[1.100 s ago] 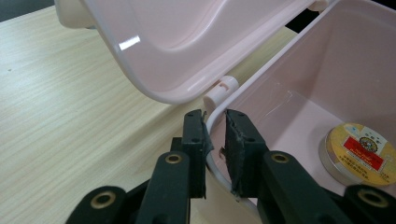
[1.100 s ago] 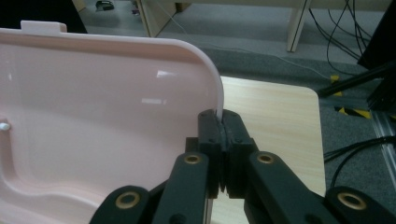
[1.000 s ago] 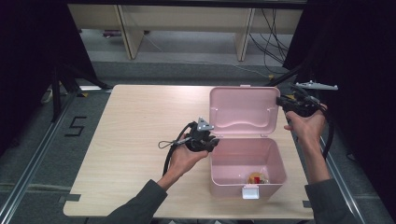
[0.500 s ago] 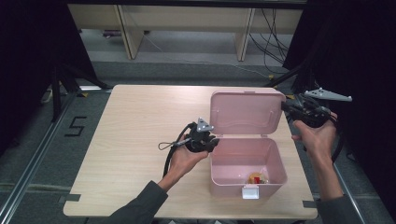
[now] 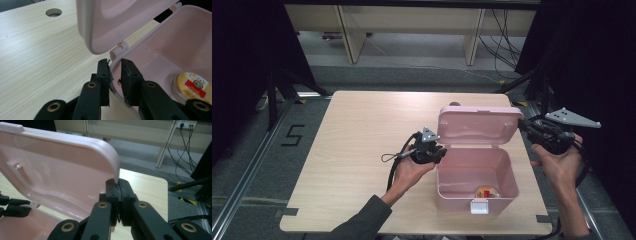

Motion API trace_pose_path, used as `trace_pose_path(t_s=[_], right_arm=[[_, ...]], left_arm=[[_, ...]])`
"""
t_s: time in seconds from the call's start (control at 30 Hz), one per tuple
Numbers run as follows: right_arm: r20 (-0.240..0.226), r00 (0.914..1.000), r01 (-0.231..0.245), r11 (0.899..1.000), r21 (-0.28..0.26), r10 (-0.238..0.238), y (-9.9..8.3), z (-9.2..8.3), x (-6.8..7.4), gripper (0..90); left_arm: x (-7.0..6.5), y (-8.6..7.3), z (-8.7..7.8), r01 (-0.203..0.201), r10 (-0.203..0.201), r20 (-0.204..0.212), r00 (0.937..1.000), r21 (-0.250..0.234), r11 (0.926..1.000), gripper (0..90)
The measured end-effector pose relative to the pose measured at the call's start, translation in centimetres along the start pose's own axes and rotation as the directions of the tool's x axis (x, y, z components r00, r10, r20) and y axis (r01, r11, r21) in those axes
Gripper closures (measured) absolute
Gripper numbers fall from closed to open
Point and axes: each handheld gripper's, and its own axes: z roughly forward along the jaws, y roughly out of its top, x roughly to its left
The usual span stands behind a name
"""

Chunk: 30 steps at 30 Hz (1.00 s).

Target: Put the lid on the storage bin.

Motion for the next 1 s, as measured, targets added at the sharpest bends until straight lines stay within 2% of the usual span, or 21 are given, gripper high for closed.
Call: trace_pose_path(t_s=[0.07,0.1,0.17,0.2,0.23,0.27,0.3,0.33,0.43,0.5,0.6,0.67,0.7,0.77,0.8,0.87,0.9,0.93,0.97,1.0], right_arm=[[0.006,1.0000,0.004,1.000,-0.011,-0.004,-0.1,-0.1,0.0,88.3],[-0.004,0.9996,-0.027,1.000,-0.007,0.027,-0.3,-0.3,0.2,88.3],[0.001,0.9999,-0.011,1.000,-0.021,0.011,-0.5,-0.5,0.2,88.1],[0.004,0.9999,-0.010,1.000,-0.016,0.010,-0.6,-0.7,0.3,88.2],[0.004,0.9999,-0.013,1.000,-0.021,0.013,-0.7,-0.8,0.5,88.1],[-0.002,1.0000,-0.005,1.000,-0.031,0.005,-0.8,-0.8,0.5,88.2],[0.010,0.9999,0.010,0.999,-0.034,-0.010,-1.0,-1.0,0.5,88.1],[0.005,1.0000,0.007,0.999,-0.038,-0.007,-1.1,-1.1,0.6,88.1],[0.014,0.9999,0.010,0.999,-0.041,-0.010,-1.4,-1.3,0.8,88.1],[0.016,0.9997,0.020,0.999,-0.048,-0.019,-1.6,-1.5,0.9,88.0],[0.015,0.9995,0.027,0.998,-0.055,-0.026,-2.0,-1.9,1.1,87.8],[0.008,0.9998,0.020,0.999,-0.043,-0.020,-2.3,-2.5,1.4,87.4],[0.010,0.9992,0.039,0.998,-0.053,-0.039,-2.5,-2.6,1.3,87.2],[-0.003,0.9994,0.034,0.999,-0.042,-0.034,-2.8,-3.1,1.4,86.7],[-0.012,0.9993,0.035,0.999,-0.034,-0.036,-2.9,-3.3,1.4,86.6],[-0.022,0.9995,0.021,0.999,-0.037,-0.022,-3.3,-3.7,1.5,86.2],[-0.035,0.9989,0.028,0.999,-0.029,-0.029,-3.5,-4.0,1.4,86.0],[-0.042,0.9987,0.027,0.999,-0.029,-0.028,-3.6,-4.2,1.4,85.8],[-0.051,0.9987,0.003,1.000,-0.011,-0.004,-3.8,-4.5,1.6,85.7],[-0.054,0.9985,0.003,1.000,-0.010,-0.003,-4.0,-4.6,1.7,85.6]], left_arm=[[0.1,-0.1,-0.1,0.011,-0.011,0.013,0.9999,-0.002,0.9999,76.7],[0.1,-0.1,-0.2,0.004,-0.004,0.002,1.0000,-0.010,0.9999,76.7],[0.0,-0.1,-0.5,0.010,-0.010,0.007,0.9999,-0.021,0.9997,76.5],[0.2,-0.1,-0.7,0.000,0.000,0.013,0.9999,-0.023,0.9997,75.5],[0.2,-0.1,-1.0,0.001,-0.001,0.007,1.0000,-0.026,0.9997,72.2],[0.2,-0.2,-1.4,0.014,-0.014,0.017,0.9998,-0.044,0.9989,69.2],[0.3,-0.2,-1.8,-0.001,0.002,0.011,0.9999,-0.041,0.9992,69.1],[0.3,-0.3,-2.3,0.002,-0.002,0.002,1.0000,-0.055,0.9985,69.5],[0.4,-0.8,-3.8,-0.001,0.002,0.016,0.9999,-0.062,0.9981,68.3],[0.6,-1.6,-4.8,0.019,-0.016,0.046,0.9988,-0.071,0.9973,67.5],[0.8,-2.7,-5.9,0.015,-0.012,0.050,0.9987,-0.054,0.9984,67.1],[1.0,-3.4,-6.5,-0.007,0.008,0.044,0.9990,-0.028,0.9996,66.5],[1.1,-3.7,-6.8,-0.011,0.012,0.046,0.9989,-0.026,0.9996,66.1],[1.1,-4.2,-7.4,-0.012,0.013,0.047,0.9988,-0.020,0.9997,65.2],[1.0,-4.5,-7.7,-0.005,0.007,0.047,0.9989,-0.033,0.9995,64.8],[0.9,-5.1,-8.6,-0.005,0.006,0.055,0.9985,-0.032,0.9995,63.1],[0.9,-5.3,-8.9,-0.002,0.004,0.058,0.9983,-0.032,0.9995,62.0],[0.9,-5.5,-9.4,-0.024,0.025,0.055,0.9982,-0.023,0.9994,61.7],[0.7,-5.7,-9.6,-0.016,0.018,0.061,0.9980,-0.029,0.9995,61.0],[0.6,-6.0,-9.9,-0.027,0.028,0.062,0.9977,-0.021,0.9994,60.1]])
